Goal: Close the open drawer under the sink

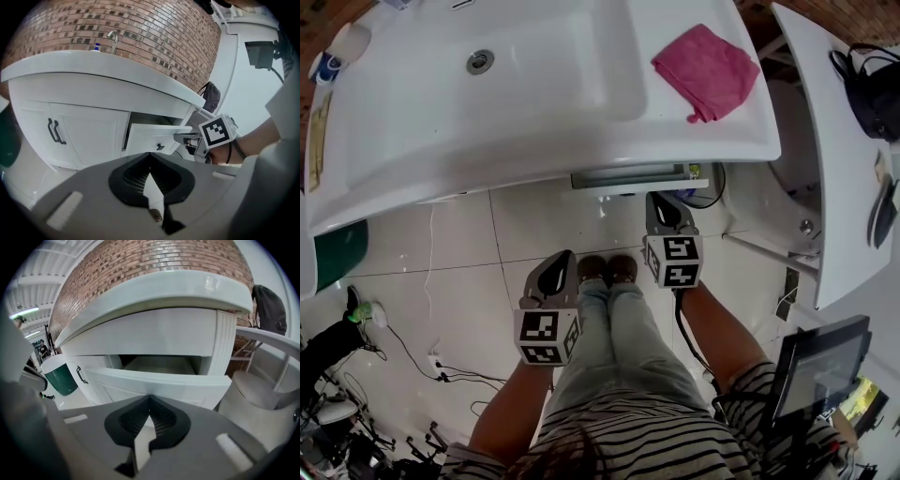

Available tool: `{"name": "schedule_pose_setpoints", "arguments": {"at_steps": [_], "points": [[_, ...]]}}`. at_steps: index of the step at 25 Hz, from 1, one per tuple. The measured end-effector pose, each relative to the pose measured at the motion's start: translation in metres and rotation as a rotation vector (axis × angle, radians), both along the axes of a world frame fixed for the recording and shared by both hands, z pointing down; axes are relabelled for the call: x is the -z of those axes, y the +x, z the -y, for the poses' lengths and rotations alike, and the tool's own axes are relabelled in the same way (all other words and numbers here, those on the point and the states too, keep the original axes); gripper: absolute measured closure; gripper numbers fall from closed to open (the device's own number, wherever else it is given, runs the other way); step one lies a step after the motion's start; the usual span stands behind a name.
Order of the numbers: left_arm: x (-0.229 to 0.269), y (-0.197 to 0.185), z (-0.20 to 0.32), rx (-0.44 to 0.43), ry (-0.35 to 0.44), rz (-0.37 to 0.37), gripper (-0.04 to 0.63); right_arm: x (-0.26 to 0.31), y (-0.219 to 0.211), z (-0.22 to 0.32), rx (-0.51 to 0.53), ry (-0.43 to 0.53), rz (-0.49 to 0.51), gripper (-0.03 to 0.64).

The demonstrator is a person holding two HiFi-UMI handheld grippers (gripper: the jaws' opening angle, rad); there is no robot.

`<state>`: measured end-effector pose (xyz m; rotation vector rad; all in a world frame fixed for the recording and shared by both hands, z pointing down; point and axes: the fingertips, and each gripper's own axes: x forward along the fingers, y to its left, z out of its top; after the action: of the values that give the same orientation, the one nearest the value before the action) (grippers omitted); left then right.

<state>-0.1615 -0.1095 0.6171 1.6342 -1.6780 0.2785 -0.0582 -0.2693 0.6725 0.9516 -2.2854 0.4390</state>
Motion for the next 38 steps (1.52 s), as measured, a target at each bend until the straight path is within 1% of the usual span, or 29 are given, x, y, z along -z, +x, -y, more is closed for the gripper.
{"name": "schedule_pose_setpoints", "arguments": {"at_steps": [7,12,17,21,26,33,38], "points": [[0.001,-0.019,0.003,0.042,0.004,0.023,0.583,0.000,-0.015,0.028,0.015,0.040,0.010,0.615],[0.002,-0.026,0.001,0.063,0.003,0.032,0.583,0.001,-0.025,0.044,0.021,0.047,0.021,0.615],[0.001,-0.034,-0.001,0.067,0.003,0.033,0.583,0.001,-0.030,0.050,0.009,0.057,0.021,0.615],[0.002,-0.051,-0.004,0.093,0.001,0.058,0.583,-0.002,-0.047,0.050,0.022,0.059,0.044,0.615],[0.000,-0.039,0.002,0.083,0.000,0.058,0.583,0.001,-0.037,0.061,0.021,0.068,0.039,0.615],[0.002,-0.044,0.002,0.082,0.006,0.055,0.583,0.007,-0.038,0.060,0.013,0.081,0.054,0.615],[-0.001,-0.047,0.008,0.075,0.011,0.051,0.583,0.001,-0.035,0.063,-0.003,0.087,0.050,0.615]]}}
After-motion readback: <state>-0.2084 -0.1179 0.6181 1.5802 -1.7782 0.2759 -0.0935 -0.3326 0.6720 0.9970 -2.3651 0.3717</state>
